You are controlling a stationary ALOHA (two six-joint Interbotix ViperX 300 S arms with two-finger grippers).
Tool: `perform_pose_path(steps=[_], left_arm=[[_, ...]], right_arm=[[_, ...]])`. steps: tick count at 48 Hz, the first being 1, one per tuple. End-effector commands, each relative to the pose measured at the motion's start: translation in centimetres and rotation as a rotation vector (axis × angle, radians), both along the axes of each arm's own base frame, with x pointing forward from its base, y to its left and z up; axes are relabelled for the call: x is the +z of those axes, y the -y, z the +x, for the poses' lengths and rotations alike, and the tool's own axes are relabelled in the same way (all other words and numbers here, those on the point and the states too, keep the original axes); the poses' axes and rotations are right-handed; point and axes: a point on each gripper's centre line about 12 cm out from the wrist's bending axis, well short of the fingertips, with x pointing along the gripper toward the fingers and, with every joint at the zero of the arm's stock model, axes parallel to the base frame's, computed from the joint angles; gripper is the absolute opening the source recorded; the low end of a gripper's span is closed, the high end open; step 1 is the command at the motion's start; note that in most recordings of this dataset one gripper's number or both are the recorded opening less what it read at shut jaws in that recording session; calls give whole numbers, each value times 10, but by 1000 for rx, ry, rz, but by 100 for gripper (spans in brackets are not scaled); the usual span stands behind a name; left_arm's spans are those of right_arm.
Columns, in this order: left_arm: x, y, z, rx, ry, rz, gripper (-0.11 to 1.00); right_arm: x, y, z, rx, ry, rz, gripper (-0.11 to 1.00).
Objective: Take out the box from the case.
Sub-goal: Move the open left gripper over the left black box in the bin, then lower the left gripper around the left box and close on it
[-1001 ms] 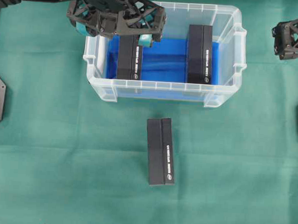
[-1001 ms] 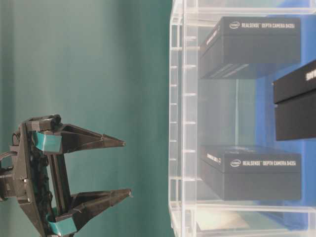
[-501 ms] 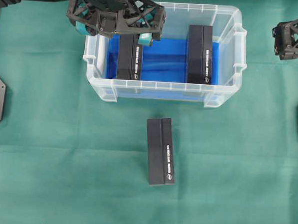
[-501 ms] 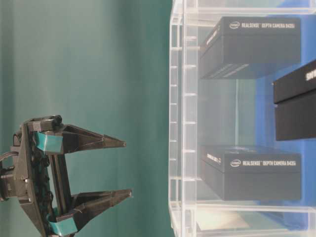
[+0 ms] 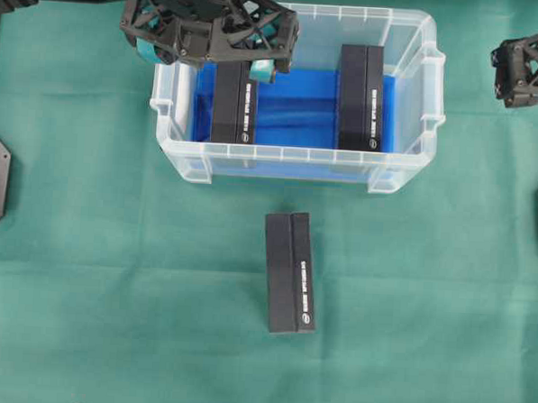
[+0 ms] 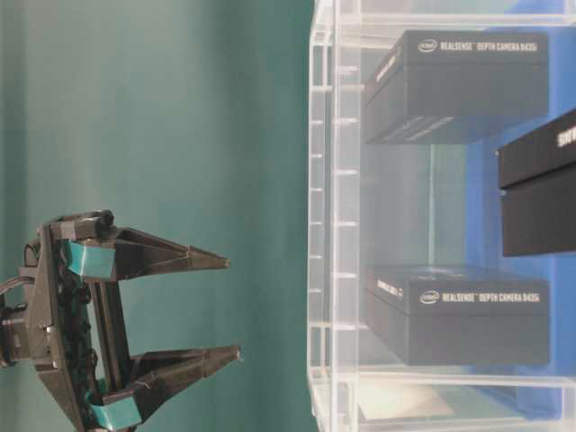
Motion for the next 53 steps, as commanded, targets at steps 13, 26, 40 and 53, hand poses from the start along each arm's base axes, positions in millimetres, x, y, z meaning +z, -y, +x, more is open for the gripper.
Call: perform_pose_path(steps=[13,26,40,53], left_arm=[[9,-1,-5,11,21,8,91],[-1,-5,-5,16,10,6,90],[-19,-13,-6,35,12,6,90],[-38,-19,-5,37,15,7,90]], right_arm=[[3,1,1,2,12,-6,91],[2,1,0,1,8,-7,91],[-1,1,0,1,1,-4,91],[-1,1,1,4,10,-7,91]])
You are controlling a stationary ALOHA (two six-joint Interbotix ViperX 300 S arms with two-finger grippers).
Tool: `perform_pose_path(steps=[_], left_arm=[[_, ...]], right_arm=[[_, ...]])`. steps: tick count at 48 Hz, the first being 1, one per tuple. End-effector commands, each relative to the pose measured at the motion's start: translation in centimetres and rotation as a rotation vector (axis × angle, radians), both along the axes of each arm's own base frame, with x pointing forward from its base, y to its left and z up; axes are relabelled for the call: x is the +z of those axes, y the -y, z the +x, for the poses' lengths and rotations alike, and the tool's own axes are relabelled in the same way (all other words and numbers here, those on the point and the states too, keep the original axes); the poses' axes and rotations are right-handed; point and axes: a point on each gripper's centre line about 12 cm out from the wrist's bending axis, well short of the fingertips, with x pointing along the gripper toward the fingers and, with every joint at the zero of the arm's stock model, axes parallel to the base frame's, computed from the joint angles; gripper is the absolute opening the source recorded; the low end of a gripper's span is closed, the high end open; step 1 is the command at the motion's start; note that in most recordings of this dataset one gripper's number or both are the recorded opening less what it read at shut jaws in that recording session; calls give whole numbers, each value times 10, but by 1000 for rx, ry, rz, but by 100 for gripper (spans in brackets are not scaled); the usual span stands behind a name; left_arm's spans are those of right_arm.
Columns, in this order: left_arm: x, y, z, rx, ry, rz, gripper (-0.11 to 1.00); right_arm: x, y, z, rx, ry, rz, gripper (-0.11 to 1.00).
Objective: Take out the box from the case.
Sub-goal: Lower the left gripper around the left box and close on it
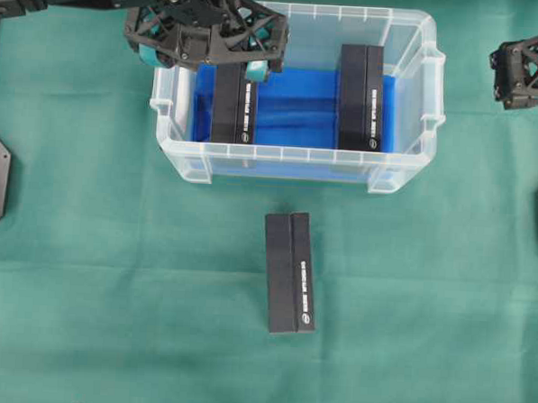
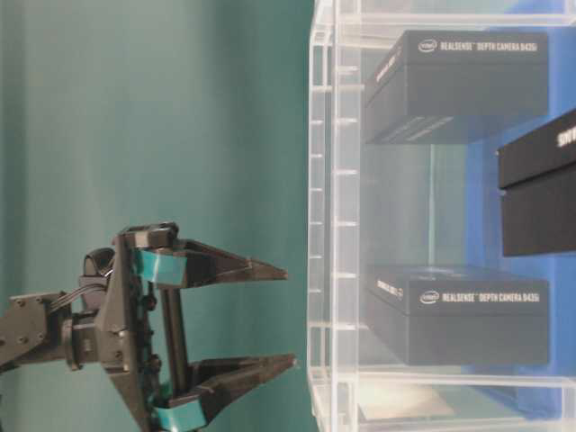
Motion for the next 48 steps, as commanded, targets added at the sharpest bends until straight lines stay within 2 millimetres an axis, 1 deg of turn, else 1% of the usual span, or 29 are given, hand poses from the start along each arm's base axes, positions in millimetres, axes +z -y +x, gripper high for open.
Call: perform_pose_path(steps=[1,32,48], left_arm=[[3,-2,1,-3,30,12,91],[-43,-7,12,-7,-1,-1,90],[-55,-9,10,-1,-11,-5,90]], right_arm=[[3,1,1,0,14,-7,91],[0,2,5,2,11,-6,91],[0,2,5,3,10,-7,91]])
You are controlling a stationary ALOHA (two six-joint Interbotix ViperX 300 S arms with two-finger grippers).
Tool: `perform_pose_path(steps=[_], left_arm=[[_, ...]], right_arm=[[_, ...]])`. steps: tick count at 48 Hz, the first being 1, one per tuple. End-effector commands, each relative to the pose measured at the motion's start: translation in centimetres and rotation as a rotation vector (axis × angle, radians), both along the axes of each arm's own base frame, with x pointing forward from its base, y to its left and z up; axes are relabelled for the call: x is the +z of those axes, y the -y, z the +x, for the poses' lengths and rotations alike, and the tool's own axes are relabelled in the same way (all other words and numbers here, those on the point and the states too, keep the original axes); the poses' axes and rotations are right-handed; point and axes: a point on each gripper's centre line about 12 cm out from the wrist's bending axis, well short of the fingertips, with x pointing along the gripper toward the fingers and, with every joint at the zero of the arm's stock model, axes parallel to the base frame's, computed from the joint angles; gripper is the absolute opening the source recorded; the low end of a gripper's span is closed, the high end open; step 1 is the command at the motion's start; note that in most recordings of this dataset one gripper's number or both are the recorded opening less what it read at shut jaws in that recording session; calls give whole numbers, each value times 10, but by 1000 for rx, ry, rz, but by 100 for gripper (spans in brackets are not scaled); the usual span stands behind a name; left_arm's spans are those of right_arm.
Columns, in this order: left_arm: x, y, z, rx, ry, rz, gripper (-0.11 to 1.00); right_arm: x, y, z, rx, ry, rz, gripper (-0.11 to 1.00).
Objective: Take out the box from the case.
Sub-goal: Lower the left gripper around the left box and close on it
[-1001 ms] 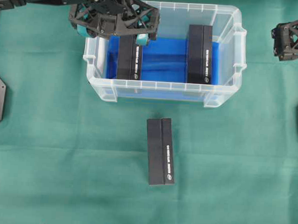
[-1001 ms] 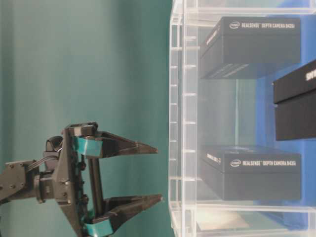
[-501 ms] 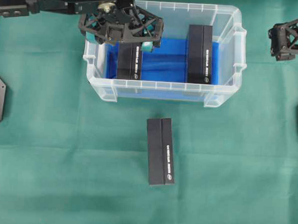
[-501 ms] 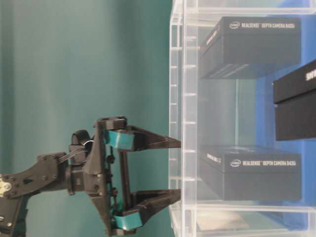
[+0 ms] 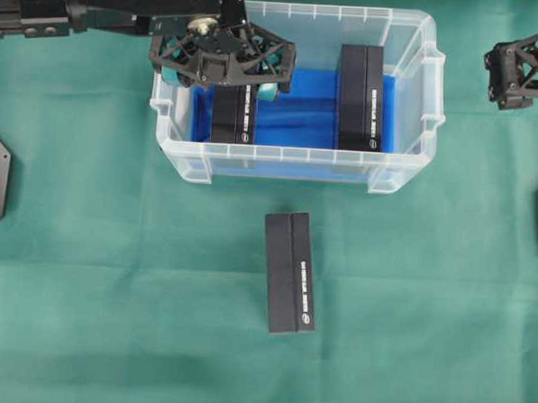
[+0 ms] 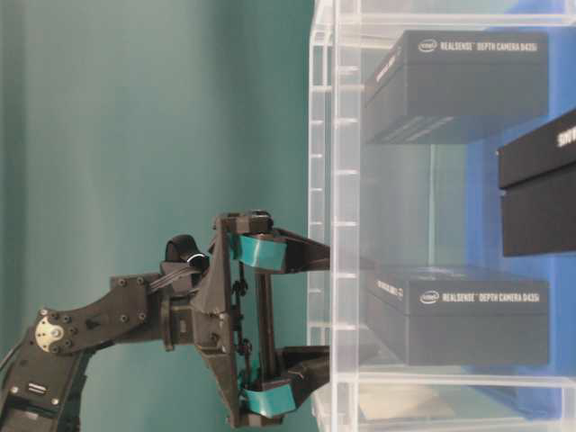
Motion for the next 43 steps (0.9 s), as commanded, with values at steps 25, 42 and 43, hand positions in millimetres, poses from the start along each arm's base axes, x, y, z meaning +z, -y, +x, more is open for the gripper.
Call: perform_pose_path(steps=[25,42,43], left_arm=[[-16,-1,-1,15,38,8,90],[-24,0,-3,15,19,1,90],[-23,0,-3,15,20,1,91]], right_arm=[[4,1,1,1,15,-7,91],[4,1,2,2,28,-11,91],[5,2,2,1,31,-11,91]])
